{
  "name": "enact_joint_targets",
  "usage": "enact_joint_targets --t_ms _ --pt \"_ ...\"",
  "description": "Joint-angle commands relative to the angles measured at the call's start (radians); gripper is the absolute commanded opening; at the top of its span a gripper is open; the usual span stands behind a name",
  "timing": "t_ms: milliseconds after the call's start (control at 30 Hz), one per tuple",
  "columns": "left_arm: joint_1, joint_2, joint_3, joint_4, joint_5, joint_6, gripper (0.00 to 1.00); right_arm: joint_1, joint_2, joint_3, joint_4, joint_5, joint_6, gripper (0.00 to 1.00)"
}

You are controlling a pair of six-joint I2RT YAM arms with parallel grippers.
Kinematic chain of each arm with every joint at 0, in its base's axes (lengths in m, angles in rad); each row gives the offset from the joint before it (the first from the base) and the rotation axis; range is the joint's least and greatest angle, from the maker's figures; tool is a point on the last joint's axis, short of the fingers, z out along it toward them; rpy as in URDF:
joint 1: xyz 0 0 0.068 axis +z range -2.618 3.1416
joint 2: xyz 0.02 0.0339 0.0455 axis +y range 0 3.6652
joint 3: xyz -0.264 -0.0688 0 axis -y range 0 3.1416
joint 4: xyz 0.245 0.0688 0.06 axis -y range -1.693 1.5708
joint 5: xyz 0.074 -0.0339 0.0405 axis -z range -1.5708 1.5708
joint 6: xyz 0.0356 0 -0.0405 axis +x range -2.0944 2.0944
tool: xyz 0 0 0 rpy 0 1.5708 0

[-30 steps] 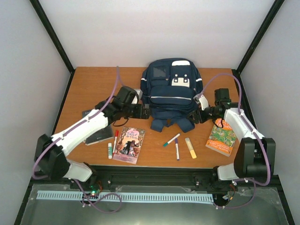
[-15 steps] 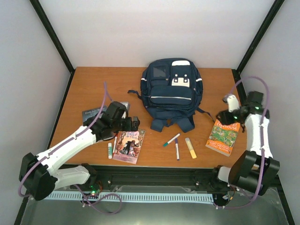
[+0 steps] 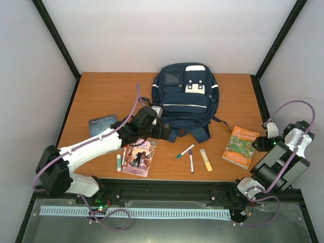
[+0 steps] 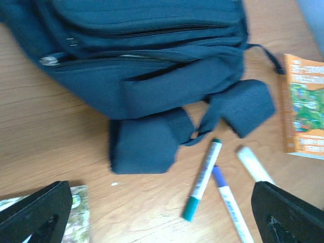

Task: Pack the student bag
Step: Pick up the book from the center of the board.

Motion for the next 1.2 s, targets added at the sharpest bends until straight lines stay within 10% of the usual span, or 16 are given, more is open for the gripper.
enact_joint_targets --t_ms 0,700,1167 --pt "-0.03 0.068 0.097 0.172 0.121 -0.036 1.0 -0.008 0.025 -0.026 -0.001 -0.011 -0.04 0.62" --pt "-0.235 1.008 1.051 -0.015 0.439 -0.161 0.9 -0.006 0.177 -0.114 0.111 0.001 -0.009 0.53" --pt "-0.234 1.193 1.141 -0.019 0.412 -0.355 0.89 0.179 0.272 -0.14 0.219 0.037 0.043 0.44"
